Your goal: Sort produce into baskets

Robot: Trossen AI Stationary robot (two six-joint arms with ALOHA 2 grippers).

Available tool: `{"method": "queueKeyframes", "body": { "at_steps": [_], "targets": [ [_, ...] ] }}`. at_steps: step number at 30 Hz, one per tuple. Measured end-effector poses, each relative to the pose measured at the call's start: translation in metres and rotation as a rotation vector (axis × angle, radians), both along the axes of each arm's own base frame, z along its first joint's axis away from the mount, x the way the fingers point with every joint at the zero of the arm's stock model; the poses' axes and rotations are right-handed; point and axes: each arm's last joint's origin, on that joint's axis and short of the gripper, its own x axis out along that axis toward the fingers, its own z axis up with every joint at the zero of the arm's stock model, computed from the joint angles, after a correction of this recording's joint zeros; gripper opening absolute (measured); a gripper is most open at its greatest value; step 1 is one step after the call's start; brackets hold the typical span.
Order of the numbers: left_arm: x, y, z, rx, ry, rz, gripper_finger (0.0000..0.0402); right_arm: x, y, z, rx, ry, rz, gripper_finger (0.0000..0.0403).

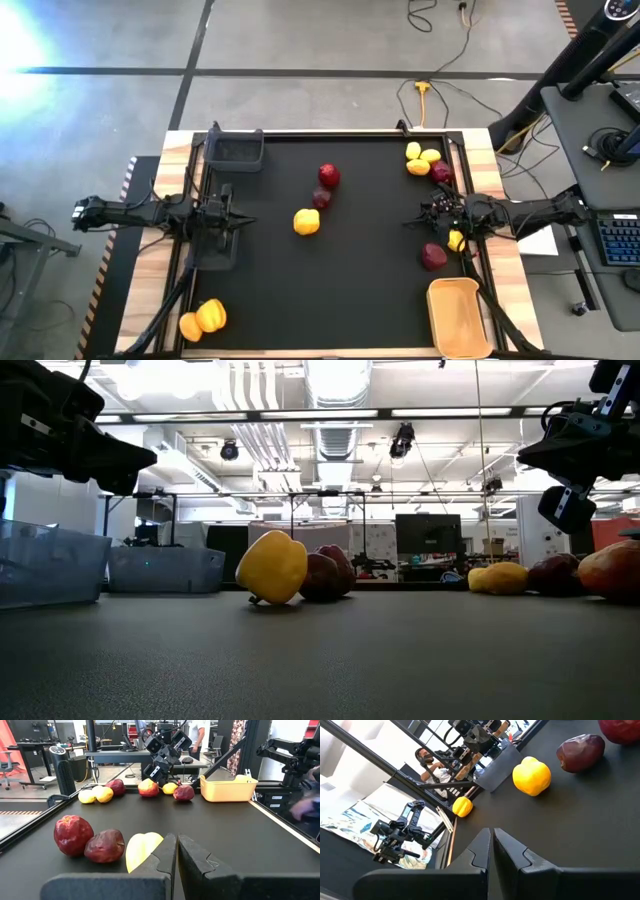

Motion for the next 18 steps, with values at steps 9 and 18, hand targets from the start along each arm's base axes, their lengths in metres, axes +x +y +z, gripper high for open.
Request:
{"method": "queueKeyframes", "body": {
  "at_steps": [9, 18],
  "targets": [
    [0.000, 0.000, 0.000, 0.000, 0.000, 0.000, 0.0000, 0.000, 0.000, 0.000, 0.000, 0.000, 0.000, 0.0013],
    [0.000, 0.000, 0.000, 0.000, 0.000, 0.000, 0.0000, 0.000, -0.006, 0.012, 0.092, -0.125, -0.204, 0.0013]
  ]
}}
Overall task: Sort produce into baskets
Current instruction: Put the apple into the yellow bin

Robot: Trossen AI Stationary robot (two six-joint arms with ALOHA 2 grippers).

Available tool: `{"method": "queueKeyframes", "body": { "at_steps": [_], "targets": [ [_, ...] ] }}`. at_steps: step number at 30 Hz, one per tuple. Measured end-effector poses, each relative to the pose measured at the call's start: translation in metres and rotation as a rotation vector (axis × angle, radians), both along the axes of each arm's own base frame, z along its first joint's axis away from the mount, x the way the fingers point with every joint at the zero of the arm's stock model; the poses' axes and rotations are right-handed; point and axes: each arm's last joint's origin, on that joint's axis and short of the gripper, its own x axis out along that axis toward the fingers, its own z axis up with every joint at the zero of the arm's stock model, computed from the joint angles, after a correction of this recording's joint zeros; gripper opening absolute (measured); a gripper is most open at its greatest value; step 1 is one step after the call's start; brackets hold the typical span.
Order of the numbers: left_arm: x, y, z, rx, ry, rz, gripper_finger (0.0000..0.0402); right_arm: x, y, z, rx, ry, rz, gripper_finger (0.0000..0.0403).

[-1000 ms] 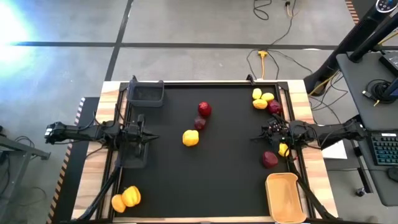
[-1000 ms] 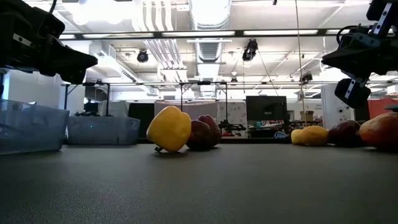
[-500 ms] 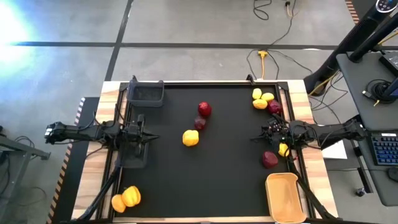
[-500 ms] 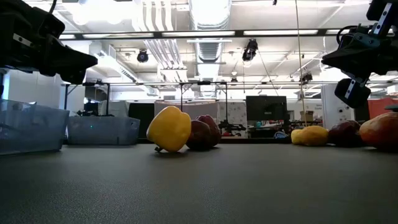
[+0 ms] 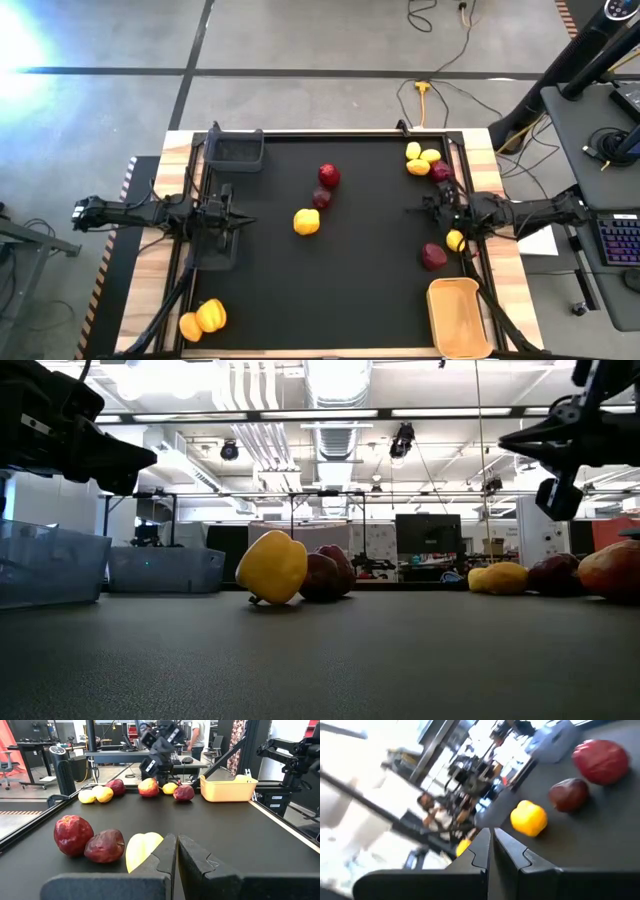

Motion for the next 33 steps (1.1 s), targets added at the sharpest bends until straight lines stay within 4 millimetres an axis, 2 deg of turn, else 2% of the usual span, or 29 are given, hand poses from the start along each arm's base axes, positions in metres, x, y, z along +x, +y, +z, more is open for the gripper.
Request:
{"method": "queueKeyframes", "body": {
  "at_steps": [4, 10, 12, 17, 20, 22, 27, 30, 33],
  "targets": [
    [0.000, 0.000, 0.000, 0.000, 0.000, 0.000, 0.0000, 0.001, -0.002, -0.001, 0.049, 0.004, -0.108, 0.0013],
    [0.000, 0.000, 0.000, 0.000, 0.000, 0.000, 0.0000, 0.016, 0.017, 0.006, 0.008, -0.048, -0.063, 0.0013],
    [0.000, 0.000, 0.000, 0.000, 0.000, 0.000, 0.0000, 0.026, 0.028, 0.003, -0.074, 0.042, -0.073, 0.0013],
    [0.000, 0.000, 0.000, 0.000, 0.000, 0.000, 0.0000, 0.059, 0.052, 0.017, -0.271, 0.247, -0.038, 0.0013],
    [0.000, 0.000, 0.000, 0.000, 0.000, 0.000, 0.0000, 0.081, 0.058, 0.027, -0.209, 0.469, 0.026, 0.0013],
    [0.000, 0.000, 0.000, 0.000, 0.000, 0.000, 0.0000, 0.092, 0.057, 0.042, -0.181, 0.650, 0.027, 0.0013],
    [0.000, 0.000, 0.000, 0.000, 0.002, 0.000, 0.0000, 0.095, 0.045, 0.073, -0.276, 1.242, 0.009, 0.0013],
    [0.000, 0.000, 0.000, 0.000, 0.002, 0.000, 0.0000, 0.097, 0.038, 0.095, -0.308, 1.500, 0.025, 0.0013],
    [0.000, 0.000, 0.000, 0.000, 0.002, 0.000, 0.0000, 0.102, 0.035, 0.105, -0.285, 1.684, 0.070, 0.0013]
  ]
}}
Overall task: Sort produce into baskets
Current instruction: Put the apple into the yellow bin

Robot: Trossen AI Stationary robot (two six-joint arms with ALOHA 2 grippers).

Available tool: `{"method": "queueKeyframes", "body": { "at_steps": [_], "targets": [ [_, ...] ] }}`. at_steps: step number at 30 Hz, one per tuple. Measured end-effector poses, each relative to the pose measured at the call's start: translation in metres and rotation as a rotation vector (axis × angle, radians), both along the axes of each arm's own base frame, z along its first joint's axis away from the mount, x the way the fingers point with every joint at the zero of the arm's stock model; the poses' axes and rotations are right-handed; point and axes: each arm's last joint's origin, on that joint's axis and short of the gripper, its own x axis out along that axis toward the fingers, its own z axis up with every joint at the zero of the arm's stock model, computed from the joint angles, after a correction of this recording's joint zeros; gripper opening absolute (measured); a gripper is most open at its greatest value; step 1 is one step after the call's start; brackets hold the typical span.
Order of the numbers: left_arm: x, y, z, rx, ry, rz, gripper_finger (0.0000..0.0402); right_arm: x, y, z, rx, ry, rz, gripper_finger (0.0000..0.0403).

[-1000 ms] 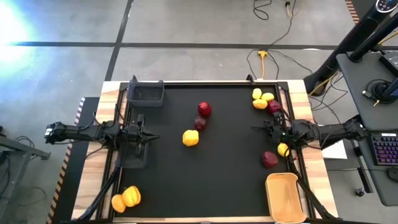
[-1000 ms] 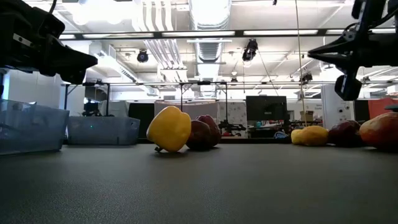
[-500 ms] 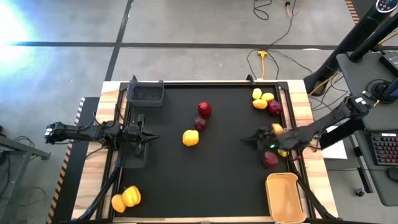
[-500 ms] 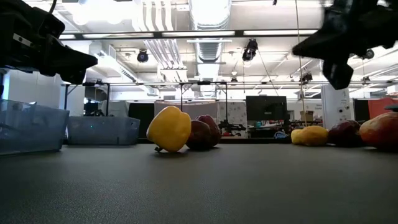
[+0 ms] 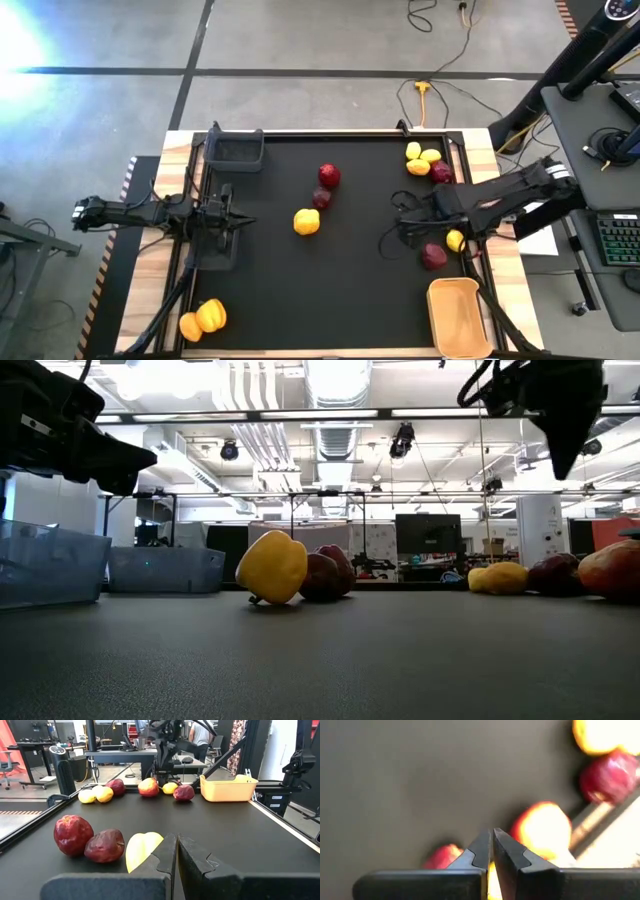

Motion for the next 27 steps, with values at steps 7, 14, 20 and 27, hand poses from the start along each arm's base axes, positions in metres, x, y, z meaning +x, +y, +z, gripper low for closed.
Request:
{"method": "queueKeyframes", "body": {
  "at_steps": [7, 14, 20, 27],
  "targets": [
    [0.000, 0.000, 0.000, 0.000, -0.001, 0.000, 0.0000, 0.009, -0.011, -0.018, 0.174, 0.248, 0.014, 0.0094],
    [0.000, 0.000, 0.000, 0.000, -0.001, 0.000, 0.0000, 0.006, -0.045, -0.044, 0.175, 0.366, -0.100, 0.0265],
    [0.000, 0.000, 0.000, 0.000, -0.001, 0.000, 0.0000, -0.010, -0.096, -0.062, 0.235, 0.433, -0.329, 0.0390],
    [0.000, 0.000, 0.000, 0.000, -0.001, 0.000, 0.0000, -0.031, -0.129, -0.084, 0.341, 0.480, -0.470, 0.0377]
  ]
}}
